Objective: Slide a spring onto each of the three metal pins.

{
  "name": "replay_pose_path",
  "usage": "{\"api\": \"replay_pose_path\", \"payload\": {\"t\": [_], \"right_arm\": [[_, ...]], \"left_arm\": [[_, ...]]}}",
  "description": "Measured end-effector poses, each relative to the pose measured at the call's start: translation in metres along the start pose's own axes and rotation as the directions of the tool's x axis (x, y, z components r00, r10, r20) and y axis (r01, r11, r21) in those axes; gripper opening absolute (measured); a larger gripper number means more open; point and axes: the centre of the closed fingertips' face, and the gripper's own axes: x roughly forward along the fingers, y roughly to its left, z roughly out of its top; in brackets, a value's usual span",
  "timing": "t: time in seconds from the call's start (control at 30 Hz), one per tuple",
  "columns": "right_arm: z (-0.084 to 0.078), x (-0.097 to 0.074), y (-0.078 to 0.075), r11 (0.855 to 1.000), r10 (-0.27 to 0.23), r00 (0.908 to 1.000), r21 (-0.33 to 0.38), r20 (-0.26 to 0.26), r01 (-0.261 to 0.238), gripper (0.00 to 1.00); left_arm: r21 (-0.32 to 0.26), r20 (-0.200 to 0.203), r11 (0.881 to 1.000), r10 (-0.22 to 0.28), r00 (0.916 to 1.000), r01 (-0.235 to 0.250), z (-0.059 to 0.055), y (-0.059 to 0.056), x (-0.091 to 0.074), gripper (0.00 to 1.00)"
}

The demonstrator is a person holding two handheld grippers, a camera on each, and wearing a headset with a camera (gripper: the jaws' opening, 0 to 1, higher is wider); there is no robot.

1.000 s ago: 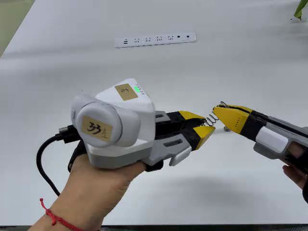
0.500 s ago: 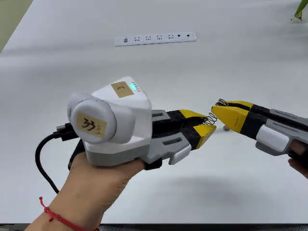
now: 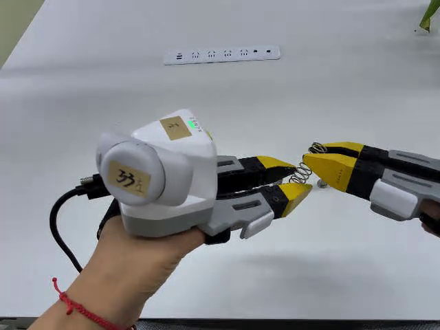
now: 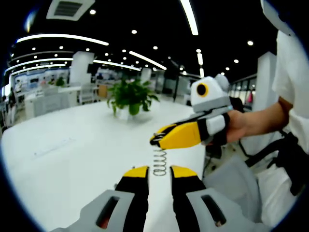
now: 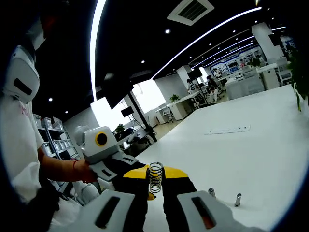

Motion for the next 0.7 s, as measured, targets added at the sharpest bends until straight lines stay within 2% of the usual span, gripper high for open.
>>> {"api": "replay_pose_path", "payload": {"t": [0.33, 0.7], "right_arm": [[0.005, 0.003, 0.011, 0.990, 0.019, 0.9957, -0.135, -0.091, -0.032, 0.11], [0.005, 0.005, 0.014, 0.987, 0.022, 0.9932, -0.156, -0.114, -0.040, 0.11]], "left_arm": [[-0.003, 0.025, 1.000, -0.013, 0.9996, 0.013, 0.004, -0.002, -0.001, 0.16], [-0.007, 0.042, 1.000, -0.021, 0.9989, 0.021, 0.005, -0.002, -0.002, 0.13]]}}
